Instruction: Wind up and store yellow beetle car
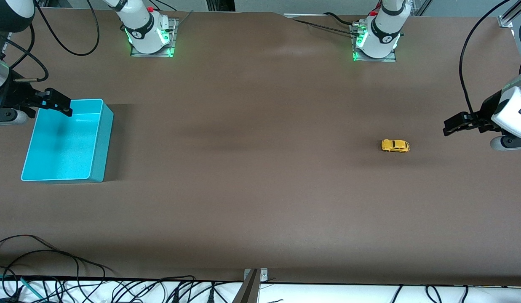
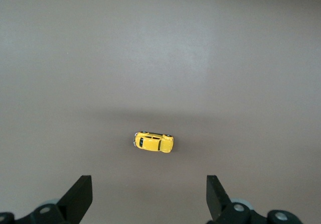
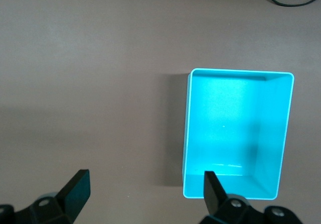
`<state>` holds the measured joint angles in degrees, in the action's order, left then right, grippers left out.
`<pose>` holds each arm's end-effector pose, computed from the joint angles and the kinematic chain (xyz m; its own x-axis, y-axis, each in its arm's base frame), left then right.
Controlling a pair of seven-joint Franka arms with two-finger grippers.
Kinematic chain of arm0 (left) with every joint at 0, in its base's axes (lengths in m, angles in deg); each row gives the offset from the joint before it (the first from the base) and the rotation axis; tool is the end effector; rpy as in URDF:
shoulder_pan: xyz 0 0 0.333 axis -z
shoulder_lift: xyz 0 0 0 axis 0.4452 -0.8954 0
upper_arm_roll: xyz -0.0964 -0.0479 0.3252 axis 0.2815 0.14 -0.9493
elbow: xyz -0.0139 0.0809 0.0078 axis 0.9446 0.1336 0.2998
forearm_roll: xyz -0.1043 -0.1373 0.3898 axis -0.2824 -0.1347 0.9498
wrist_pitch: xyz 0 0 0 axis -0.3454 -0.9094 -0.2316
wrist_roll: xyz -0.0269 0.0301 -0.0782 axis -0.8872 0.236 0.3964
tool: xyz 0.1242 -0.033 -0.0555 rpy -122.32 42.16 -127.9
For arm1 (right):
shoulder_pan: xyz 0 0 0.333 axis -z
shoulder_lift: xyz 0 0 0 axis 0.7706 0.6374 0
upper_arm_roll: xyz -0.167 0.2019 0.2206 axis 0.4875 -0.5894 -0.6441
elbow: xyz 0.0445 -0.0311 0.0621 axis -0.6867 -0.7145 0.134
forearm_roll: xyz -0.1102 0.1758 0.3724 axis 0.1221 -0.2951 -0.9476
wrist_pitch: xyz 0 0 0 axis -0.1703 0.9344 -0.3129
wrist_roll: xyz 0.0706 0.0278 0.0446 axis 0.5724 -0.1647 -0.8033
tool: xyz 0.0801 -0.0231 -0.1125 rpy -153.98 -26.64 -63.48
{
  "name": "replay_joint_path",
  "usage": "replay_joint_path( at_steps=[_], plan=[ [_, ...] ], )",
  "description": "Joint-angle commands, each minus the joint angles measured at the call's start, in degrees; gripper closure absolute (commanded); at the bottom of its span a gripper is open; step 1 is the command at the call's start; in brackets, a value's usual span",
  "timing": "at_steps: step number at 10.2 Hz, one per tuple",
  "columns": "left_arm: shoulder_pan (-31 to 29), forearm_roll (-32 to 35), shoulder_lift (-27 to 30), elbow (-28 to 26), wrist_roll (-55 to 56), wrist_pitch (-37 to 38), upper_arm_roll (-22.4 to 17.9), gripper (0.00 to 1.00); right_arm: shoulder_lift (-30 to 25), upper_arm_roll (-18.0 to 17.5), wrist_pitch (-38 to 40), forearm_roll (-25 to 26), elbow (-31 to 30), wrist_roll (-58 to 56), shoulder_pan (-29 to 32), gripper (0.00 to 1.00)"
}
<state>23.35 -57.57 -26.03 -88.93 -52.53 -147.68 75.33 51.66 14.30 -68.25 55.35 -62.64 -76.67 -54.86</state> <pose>0.6339 0.0074 0.5487 0.9947 0.0917 -0.0461 0.0909 -0.9957 -0.0198 0.6055 -0.0007 0.5646 0.9972 0.0741 -0.0056 0.0743 -0.9967 0.0312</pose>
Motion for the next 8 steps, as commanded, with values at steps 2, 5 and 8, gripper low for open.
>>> replay_joint_path(
  at_steps=[2,5,8],
  plan=[
    [0.5,0.4,0.1,0.3,-2.1,1.7,-0.8,0.00,0.2,-0.1,1.5,-0.9,1.1,-0.2,-0.2,0.00],
    [-0.3,0.4,-0.5,0.4,-2.2,1.7,-0.9,0.00,-0.2,-0.7,3.0,-0.9,1.0,0.3,-0.3,0.00],
    [-0.3,0.5,-1.5,0.1,-1.5,1.7,-1.0,0.00,-0.8,-0.4,4.0,-0.8,0.5,0.1,-0.2,0.00]
  ],
)
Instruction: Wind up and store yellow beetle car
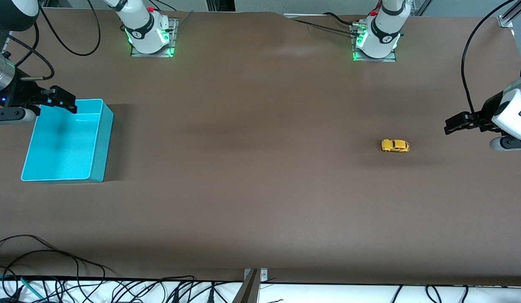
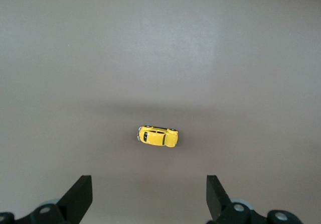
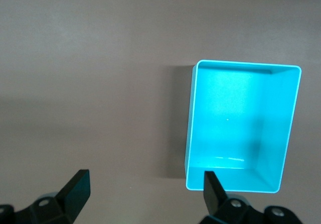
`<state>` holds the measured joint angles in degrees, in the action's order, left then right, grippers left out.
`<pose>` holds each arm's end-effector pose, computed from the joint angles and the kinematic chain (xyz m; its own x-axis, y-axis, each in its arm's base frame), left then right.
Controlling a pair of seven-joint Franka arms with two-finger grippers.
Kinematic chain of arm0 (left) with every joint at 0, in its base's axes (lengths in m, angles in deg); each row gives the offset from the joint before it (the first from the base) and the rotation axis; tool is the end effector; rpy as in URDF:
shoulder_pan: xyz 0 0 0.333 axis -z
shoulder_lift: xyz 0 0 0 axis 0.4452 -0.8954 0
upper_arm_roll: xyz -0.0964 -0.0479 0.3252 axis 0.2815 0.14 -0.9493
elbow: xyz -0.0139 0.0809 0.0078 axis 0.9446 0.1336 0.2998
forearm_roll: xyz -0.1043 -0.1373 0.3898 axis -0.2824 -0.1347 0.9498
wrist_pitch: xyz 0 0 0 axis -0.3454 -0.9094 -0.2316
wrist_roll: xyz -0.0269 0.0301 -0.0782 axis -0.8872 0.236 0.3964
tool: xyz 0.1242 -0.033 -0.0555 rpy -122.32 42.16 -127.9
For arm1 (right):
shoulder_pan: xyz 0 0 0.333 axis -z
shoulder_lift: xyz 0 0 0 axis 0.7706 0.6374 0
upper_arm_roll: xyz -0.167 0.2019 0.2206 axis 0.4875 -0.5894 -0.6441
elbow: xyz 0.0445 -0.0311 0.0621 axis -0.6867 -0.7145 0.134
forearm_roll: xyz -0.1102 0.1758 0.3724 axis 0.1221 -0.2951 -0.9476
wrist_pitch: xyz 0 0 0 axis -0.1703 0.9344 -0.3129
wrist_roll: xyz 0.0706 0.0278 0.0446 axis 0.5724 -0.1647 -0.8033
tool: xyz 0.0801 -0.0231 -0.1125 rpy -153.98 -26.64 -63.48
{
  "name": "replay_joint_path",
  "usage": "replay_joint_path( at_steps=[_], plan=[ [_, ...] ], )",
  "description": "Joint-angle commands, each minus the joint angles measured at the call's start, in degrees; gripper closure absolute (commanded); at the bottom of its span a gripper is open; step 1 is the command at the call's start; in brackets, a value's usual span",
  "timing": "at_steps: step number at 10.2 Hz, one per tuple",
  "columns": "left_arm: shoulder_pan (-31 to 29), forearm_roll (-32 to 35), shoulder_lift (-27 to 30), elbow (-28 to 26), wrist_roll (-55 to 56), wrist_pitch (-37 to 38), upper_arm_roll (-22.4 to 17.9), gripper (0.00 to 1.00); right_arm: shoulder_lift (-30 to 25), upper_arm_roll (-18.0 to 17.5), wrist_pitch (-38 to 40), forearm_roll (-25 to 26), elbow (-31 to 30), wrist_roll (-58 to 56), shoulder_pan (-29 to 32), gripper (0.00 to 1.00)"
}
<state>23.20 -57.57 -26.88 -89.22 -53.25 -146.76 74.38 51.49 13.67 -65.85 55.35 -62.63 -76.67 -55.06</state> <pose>0.6339 0.0191 0.5355 0.9918 0.0984 -0.0820 0.0968 -0.9950 -0.0237 0.5989 0.0077 0.5629 0.9952 0.0873 -0.0443 0.0886 -0.9957 0.0281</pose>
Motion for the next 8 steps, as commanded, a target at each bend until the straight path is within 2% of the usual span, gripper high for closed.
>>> replay_joint_path(
  at_steps=[1,8],
  plan=[
    [-0.2,0.5,-0.8,0.4,-0.7,0.8,-0.1,0.00,-0.9,0.2,1.6,-0.8,0.4,0.0,0.0,0.00],
    [-2.0,0.4,-1.5,0.3,-0.9,0.7,-0.1,0.00,-0.9,0.3,1.1,-0.8,-0.2,0.0,0.0,0.00]
  ],
)
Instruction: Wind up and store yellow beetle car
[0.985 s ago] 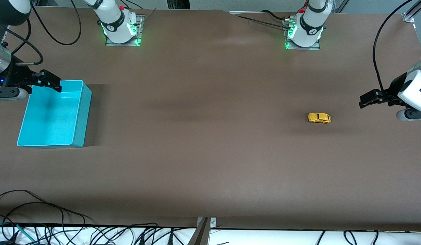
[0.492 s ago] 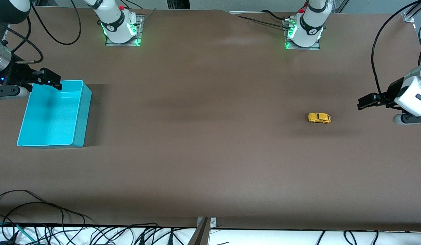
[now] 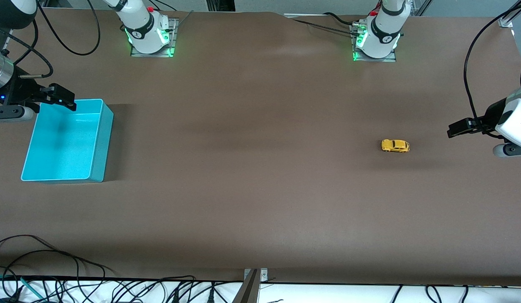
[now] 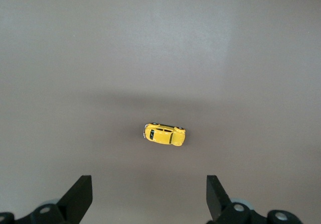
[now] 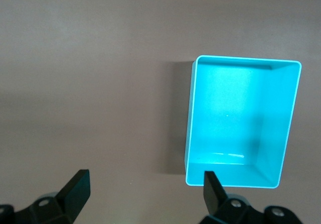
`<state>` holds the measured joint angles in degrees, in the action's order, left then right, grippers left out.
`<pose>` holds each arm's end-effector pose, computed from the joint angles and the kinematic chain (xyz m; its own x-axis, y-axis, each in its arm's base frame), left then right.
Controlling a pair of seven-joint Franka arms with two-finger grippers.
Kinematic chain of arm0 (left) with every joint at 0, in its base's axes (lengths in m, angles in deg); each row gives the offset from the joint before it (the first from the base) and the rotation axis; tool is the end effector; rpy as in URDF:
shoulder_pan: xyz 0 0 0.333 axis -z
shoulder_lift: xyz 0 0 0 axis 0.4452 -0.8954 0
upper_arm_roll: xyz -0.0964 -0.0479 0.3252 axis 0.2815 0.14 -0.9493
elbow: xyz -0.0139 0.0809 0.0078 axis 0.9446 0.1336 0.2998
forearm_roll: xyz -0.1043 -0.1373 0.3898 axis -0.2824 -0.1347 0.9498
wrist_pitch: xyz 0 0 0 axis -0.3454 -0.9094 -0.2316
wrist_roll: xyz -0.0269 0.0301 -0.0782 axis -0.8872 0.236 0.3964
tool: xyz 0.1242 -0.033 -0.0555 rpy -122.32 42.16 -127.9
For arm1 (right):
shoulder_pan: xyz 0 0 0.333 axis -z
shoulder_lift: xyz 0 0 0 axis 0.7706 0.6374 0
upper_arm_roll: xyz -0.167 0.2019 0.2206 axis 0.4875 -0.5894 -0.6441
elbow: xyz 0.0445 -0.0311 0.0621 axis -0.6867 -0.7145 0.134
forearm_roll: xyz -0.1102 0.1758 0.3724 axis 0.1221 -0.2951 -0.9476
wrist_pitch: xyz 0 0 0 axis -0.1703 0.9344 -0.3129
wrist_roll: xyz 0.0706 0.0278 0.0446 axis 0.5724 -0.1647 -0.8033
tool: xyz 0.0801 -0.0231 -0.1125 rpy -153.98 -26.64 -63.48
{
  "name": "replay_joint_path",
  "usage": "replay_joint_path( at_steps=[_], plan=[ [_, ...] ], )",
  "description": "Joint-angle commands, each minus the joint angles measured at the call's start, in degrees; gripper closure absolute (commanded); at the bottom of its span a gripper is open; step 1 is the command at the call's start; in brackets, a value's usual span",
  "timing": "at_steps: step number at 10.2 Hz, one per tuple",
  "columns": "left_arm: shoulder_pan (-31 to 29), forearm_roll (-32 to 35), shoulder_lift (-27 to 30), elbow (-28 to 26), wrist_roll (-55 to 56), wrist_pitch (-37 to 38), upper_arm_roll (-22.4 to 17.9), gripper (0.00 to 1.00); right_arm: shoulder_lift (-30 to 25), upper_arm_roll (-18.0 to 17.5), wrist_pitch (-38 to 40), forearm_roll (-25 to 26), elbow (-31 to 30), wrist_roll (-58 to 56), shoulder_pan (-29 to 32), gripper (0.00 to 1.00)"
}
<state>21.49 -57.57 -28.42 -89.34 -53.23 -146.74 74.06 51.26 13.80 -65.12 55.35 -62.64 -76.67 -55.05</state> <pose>0.6377 0.0418 0.5173 0.9848 0.1336 -0.1111 0.1315 -0.9910 -0.0259 0.5961 0.0061 0.5642 0.9950 0.0844 -0.0531 0.0860 -0.9959 0.0273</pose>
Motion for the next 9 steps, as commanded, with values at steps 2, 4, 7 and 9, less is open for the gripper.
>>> replay_joint_path(
  at_steps=[2,4,7,9],
  plan=[
    [-0.3,0.3,0.1,0.4,-1.1,0.7,0.3,0.00,-0.6,0.2,0.3,-0.8,-0.2,0.0,0.1,0.00],
    [-0.3,0.3,0.1,0.4,-1.2,0.7,0.4,0.00,-0.5,0.2,0.3,-0.8,-0.2,0.0,0.0,0.00],
    [-0.4,-1.7,0.1,0.5,-1.2,0.7,0.3,0.00,-0.4,0.2,0.1,-0.8,-0.1,0.0,0.1,0.00],
    [-0.3,-1.7,0.1,0.5,-1.0,0.7,0.3,0.00,-0.1,0.2,0.0,-0.8,-0.1,0.0,0.0,0.00]
  ],
)
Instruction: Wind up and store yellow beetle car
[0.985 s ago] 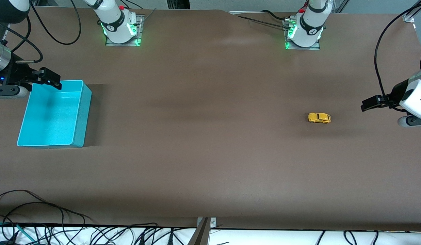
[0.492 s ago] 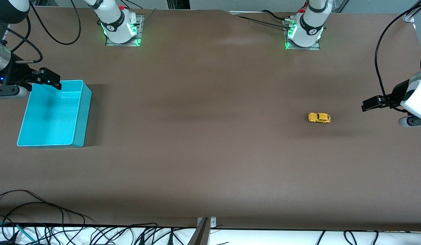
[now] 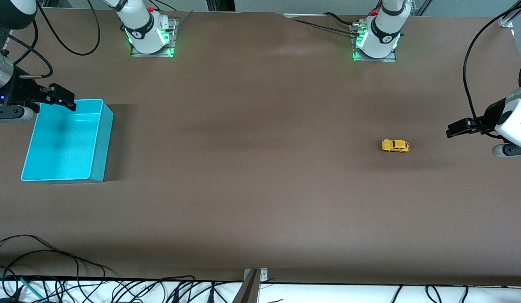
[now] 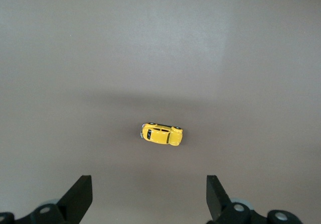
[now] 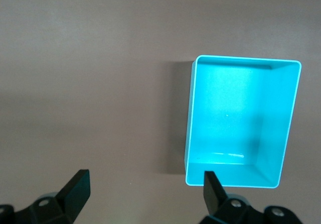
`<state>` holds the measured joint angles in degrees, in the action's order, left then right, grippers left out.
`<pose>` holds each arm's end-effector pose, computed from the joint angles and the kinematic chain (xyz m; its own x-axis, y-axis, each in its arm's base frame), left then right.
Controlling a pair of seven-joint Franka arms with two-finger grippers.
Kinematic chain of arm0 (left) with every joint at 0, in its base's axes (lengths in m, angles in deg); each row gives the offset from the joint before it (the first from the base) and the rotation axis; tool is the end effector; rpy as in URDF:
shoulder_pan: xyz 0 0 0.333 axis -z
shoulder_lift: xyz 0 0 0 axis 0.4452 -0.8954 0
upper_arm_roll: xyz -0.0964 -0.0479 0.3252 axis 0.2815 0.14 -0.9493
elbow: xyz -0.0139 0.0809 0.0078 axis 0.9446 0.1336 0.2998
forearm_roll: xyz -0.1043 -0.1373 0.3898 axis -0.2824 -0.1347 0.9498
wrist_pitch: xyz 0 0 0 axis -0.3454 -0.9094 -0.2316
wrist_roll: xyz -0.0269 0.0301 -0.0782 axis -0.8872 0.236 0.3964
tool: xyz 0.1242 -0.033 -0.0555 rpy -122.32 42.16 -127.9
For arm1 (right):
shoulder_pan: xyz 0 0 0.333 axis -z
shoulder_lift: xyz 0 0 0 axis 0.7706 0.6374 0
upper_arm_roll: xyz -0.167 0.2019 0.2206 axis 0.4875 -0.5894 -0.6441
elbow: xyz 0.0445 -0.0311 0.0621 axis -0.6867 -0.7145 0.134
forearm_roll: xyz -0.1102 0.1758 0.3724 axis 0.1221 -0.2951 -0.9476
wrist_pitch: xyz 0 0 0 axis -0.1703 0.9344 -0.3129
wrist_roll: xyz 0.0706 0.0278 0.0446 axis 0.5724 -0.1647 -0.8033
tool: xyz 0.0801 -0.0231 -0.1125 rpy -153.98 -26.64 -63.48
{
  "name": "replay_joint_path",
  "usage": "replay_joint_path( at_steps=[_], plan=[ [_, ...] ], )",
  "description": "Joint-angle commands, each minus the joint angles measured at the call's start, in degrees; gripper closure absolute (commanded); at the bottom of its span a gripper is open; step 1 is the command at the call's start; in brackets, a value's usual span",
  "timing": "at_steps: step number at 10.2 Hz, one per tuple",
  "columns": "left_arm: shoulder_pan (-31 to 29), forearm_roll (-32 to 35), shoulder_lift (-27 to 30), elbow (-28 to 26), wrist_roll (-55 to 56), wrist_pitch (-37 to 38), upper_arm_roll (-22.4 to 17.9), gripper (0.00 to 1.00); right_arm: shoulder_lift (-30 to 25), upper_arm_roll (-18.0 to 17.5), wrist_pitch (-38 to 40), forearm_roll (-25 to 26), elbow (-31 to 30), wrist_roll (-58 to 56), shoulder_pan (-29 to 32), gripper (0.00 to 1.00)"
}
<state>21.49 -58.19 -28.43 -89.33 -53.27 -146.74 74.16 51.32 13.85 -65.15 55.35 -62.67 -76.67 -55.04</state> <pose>0.6379 0.0393 0.5173 0.9849 0.1318 -0.1120 0.1309 -0.9913 -0.0149 0.5964 0.0055 0.5634 0.9950 0.0834 -0.0542 0.0850 -0.9960 0.0273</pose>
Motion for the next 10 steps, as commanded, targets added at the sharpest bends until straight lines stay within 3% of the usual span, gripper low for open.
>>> replay_joint_path(
  at_steps=[1,6,10],
  plan=[
    [-0.3,-1.1,0.0,0.5,-0.8,0.7,0.2,0.00,0.0,0.1,-0.1,-0.8,-0.1,0.0,0.0,0.00],
    [-0.3,-1.2,-0.4,0.0,2.6,0.7,0.2,0.00,0.3,-0.2,-0.8,-0.8,0.3,-0.1,0.1,0.00],
    [0.1,-1.2,-3.1,-1.2,24.6,0.4,0.3,0.00,0.3,0.0,-0.7,-0.8,0.3,-2.3,0.1,0.00]
  ],
)
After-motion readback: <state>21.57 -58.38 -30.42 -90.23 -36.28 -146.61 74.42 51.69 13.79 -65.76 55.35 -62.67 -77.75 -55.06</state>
